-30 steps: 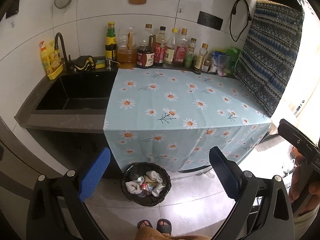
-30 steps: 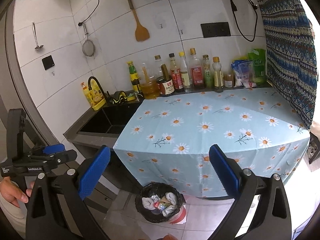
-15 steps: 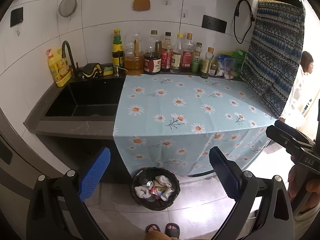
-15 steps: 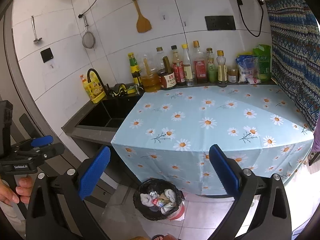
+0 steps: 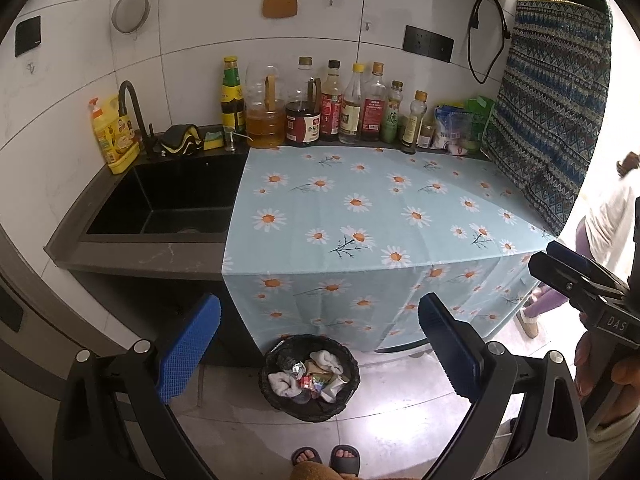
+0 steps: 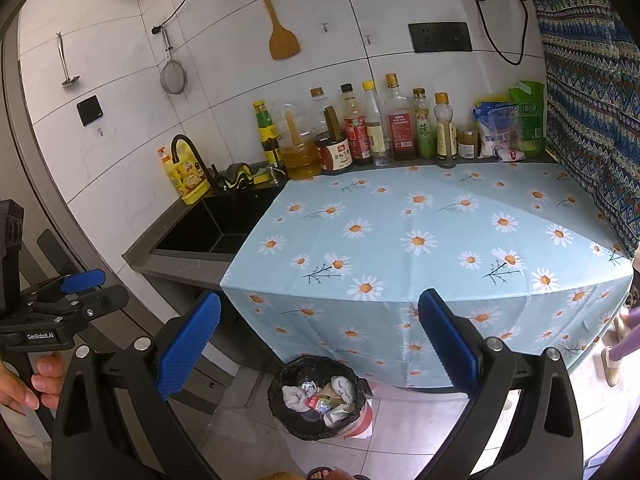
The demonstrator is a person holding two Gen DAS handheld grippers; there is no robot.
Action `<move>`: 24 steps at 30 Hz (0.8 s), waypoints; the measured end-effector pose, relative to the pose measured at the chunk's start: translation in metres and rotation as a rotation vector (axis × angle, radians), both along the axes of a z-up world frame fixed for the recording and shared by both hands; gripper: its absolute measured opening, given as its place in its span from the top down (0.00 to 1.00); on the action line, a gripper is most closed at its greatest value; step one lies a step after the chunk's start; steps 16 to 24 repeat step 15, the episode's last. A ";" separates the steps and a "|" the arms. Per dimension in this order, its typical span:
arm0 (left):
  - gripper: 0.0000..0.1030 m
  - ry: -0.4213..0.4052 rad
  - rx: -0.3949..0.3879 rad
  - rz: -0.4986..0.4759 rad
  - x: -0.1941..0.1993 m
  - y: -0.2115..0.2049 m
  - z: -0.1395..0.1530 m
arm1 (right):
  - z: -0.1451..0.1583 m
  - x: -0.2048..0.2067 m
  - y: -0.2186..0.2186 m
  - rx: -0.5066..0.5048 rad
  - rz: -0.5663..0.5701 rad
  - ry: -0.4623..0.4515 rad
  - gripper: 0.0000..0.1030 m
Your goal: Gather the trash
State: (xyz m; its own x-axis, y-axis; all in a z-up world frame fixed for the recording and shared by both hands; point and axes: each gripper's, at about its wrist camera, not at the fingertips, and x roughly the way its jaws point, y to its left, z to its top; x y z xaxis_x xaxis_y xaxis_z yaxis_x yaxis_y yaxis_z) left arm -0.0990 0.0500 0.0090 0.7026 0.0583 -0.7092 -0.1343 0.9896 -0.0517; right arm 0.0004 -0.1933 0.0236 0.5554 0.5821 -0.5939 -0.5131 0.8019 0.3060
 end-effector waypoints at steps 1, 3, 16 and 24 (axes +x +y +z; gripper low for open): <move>0.07 0.001 -0.001 0.000 0.001 -0.001 0.000 | -0.001 0.001 0.000 0.001 -0.001 0.004 0.05; 0.07 -0.002 0.003 -0.003 0.002 -0.002 0.000 | -0.002 0.001 -0.003 0.003 -0.007 0.008 0.05; 0.07 0.003 0.001 -0.002 0.001 -0.009 -0.001 | -0.003 0.000 -0.010 0.007 -0.019 0.014 0.05; 0.07 0.003 0.001 -0.002 0.001 -0.009 -0.001 | -0.003 0.000 -0.010 0.007 -0.019 0.014 0.05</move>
